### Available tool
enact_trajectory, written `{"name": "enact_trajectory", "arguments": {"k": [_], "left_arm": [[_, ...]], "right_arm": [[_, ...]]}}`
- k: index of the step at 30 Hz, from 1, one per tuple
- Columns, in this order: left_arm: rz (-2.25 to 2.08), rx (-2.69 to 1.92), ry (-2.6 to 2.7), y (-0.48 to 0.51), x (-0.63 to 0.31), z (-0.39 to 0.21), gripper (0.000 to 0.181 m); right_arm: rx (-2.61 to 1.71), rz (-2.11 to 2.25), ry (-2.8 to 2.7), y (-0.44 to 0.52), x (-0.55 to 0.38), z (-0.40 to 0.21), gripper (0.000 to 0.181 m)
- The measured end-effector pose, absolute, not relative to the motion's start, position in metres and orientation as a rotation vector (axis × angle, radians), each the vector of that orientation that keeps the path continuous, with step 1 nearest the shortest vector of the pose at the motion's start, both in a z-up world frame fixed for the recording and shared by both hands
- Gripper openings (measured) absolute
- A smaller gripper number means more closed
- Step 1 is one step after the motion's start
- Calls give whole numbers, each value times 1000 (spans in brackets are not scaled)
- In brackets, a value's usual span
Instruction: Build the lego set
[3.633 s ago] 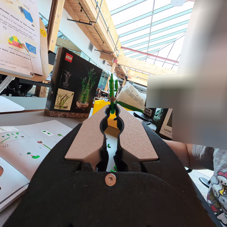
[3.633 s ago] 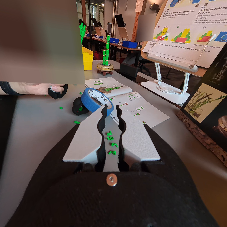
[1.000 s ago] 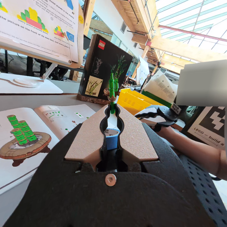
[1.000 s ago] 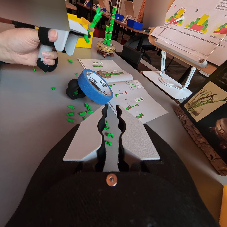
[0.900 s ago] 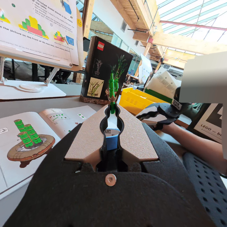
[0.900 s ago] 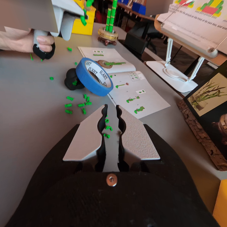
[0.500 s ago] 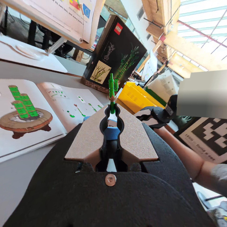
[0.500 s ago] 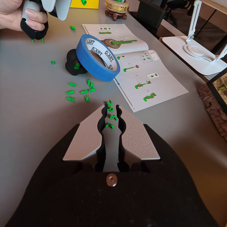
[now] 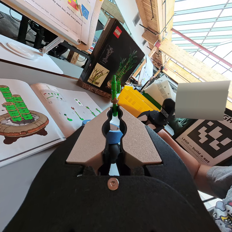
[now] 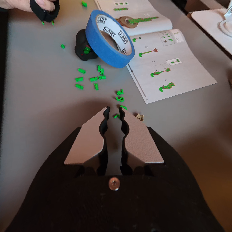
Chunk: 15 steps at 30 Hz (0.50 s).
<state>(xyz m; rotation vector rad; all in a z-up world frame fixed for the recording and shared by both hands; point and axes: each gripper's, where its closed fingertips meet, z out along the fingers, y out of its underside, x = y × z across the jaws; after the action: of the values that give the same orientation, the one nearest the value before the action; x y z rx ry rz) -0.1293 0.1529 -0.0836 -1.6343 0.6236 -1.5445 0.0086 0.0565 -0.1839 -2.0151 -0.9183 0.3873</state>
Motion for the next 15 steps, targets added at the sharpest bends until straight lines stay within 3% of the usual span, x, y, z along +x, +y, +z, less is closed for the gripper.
{"name": "enact_trajectory", "arguments": {"k": [15], "left_arm": [[-1533, -1606, 637, 151, -130, -77, 5]], "right_arm": [[-2053, 392, -896, 56, 20, -189, 13]]}}
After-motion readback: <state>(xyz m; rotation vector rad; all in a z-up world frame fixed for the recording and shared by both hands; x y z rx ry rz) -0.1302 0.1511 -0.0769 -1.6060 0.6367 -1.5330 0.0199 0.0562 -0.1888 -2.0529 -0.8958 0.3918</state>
